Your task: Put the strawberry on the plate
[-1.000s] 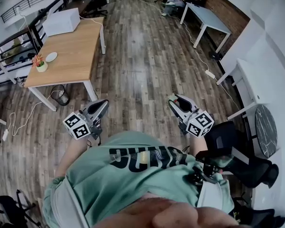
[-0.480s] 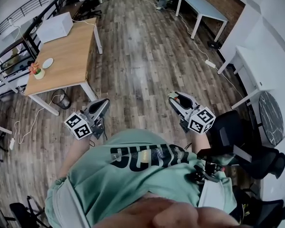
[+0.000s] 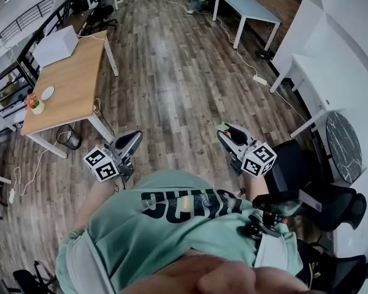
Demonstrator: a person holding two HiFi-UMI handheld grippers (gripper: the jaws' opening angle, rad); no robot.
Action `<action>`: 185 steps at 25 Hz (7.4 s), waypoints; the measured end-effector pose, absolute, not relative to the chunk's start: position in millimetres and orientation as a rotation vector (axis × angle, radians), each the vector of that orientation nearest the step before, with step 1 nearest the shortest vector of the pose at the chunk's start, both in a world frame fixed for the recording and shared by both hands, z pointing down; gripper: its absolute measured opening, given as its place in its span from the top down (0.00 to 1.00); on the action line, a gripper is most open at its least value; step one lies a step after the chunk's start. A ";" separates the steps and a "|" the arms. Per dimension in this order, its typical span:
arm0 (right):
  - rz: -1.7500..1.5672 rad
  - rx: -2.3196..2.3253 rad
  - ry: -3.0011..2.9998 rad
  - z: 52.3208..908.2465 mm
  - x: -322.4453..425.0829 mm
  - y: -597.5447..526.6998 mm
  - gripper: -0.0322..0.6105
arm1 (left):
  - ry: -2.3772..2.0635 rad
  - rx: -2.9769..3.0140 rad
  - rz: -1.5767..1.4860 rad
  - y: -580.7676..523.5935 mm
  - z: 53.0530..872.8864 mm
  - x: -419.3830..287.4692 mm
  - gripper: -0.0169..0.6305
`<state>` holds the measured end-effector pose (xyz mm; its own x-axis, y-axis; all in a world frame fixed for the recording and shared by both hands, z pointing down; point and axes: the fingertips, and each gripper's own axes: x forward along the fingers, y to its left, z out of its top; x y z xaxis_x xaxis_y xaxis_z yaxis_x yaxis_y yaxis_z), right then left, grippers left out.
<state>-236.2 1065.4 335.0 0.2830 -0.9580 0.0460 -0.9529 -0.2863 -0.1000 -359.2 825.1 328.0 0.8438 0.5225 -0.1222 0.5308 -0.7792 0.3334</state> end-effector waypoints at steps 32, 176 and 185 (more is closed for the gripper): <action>-0.207 -2.570 1.847 313.3 -158.7 820.6 0.72 | 0.894 2.584 -0.089 587.7 334.7 -270.0 0.97; -0.375 0.043 3.379 447.3 -29.2 -267.1 0.72 | -1.405 2.197 -0.332 -108.9 455.9 -148.3 0.97; -0.308 0.166 3.407 440.6 -50.1 -281.8 0.72 | -1.532 2.118 -0.392 -99.0 458.8 -160.0 0.97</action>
<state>-50.1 -281.8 440.6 -0.9556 0.1193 0.2695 0.0691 0.9796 -0.1887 -160.0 -99.0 458.8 0.3280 -0.9432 0.0535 -0.8014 -0.2478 0.5444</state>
